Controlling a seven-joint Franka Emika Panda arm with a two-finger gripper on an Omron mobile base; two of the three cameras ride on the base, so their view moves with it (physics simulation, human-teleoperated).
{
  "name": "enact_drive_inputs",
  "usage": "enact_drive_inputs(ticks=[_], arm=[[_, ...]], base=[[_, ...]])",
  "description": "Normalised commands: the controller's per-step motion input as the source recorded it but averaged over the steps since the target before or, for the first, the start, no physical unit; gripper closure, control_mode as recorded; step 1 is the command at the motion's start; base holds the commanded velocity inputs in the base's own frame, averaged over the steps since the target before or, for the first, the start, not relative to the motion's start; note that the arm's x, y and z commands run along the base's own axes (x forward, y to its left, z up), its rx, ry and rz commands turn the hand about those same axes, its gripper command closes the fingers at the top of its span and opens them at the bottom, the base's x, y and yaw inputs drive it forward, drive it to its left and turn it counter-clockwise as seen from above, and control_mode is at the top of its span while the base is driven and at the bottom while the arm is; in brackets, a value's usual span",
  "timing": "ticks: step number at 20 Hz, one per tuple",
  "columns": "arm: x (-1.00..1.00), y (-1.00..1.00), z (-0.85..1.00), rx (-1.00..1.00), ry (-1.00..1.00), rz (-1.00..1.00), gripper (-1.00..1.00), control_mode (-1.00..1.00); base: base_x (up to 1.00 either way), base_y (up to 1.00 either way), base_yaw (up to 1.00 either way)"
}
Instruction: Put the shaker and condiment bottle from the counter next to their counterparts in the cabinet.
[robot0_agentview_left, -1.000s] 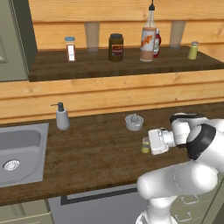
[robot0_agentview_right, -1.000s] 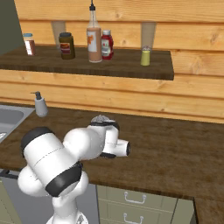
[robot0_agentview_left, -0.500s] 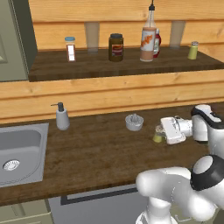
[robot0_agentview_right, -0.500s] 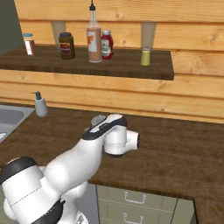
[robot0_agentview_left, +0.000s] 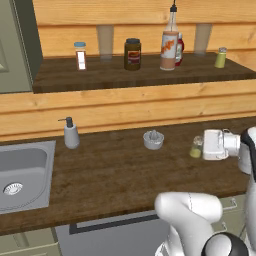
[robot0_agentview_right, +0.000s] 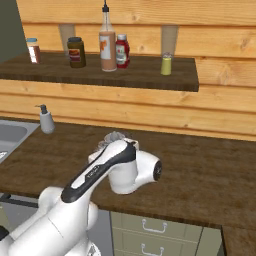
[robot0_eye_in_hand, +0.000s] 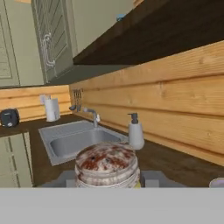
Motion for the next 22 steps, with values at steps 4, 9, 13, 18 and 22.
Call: enact_drive_inputs(ticks=[4, 9, 13, 18, 22], arm=[[-0.28, -0.01, 0.78, 0.00, 0.00, -0.26, 1.00, -1.00], [-0.32, -0.12, 0.74, 0.00, 0.00, -0.27, 1.00, -1.00], [-0.45, -0.29, 0.70, 0.01, 0.00, -0.25, 1.00, -1.00], [-0.47, -0.30, 0.69, 0.04, 0.00, -0.25, 1.00, -1.00], [-0.49, -0.31, 0.69, 0.04, 0.00, -0.23, 1.00, -1.00]], base=[[0.00, 0.00, 0.00], [0.00, 0.00, 0.00], [0.00, 0.00, 0.00], [0.00, 0.00, 0.00], [0.00, 0.00, 0.00]])
